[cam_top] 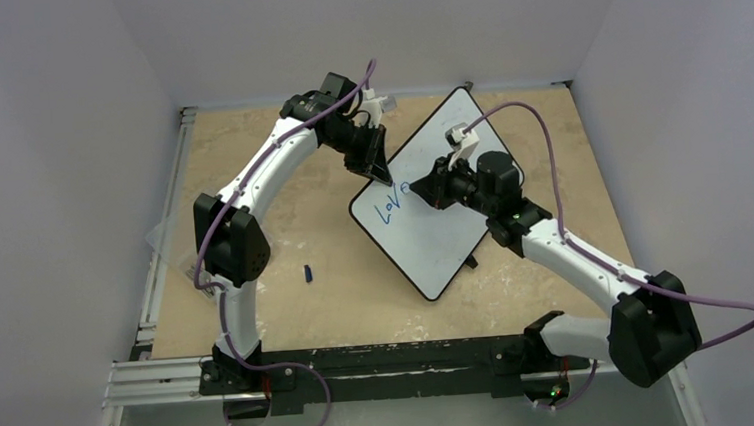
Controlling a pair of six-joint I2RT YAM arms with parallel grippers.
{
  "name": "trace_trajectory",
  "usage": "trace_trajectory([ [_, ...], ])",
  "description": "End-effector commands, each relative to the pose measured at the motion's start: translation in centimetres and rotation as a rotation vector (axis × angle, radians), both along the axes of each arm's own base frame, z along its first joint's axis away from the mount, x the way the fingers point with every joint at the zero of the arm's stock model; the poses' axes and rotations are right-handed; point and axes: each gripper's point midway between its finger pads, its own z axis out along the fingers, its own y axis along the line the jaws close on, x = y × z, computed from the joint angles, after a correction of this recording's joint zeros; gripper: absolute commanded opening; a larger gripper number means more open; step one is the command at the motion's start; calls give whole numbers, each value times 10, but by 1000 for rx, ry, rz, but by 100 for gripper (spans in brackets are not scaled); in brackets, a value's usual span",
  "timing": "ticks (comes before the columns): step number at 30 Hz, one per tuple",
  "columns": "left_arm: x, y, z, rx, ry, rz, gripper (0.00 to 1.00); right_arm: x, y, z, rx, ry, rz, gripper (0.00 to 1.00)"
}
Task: Write a sentence on the whiteboard
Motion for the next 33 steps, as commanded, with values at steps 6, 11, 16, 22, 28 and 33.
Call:
trace_trajectory([
  [6, 19, 14, -17, 152, -142, 18, 0, 12, -26, -21, -77, 36, -139, 0],
  [11, 19, 15, -17, 152, -143, 19, 0, 20, -33, -21, -88, 40, -190, 0],
  [16, 19, 14, -18, 150, -142, 19, 0, 31, -30, -3, -67, 8, -194, 0],
  [22, 20, 13, -20, 155, -139, 16, 0, 32, -17, 37, -13, -70, -133, 0],
  [28, 19, 13, -17, 147, -137, 10, 0, 18, -28, 69, 33, -139, -162, 0],
  [33, 17, 12, -11, 141, -134, 9, 0, 6, -40, 77, 66, -171, -200, 0],
])
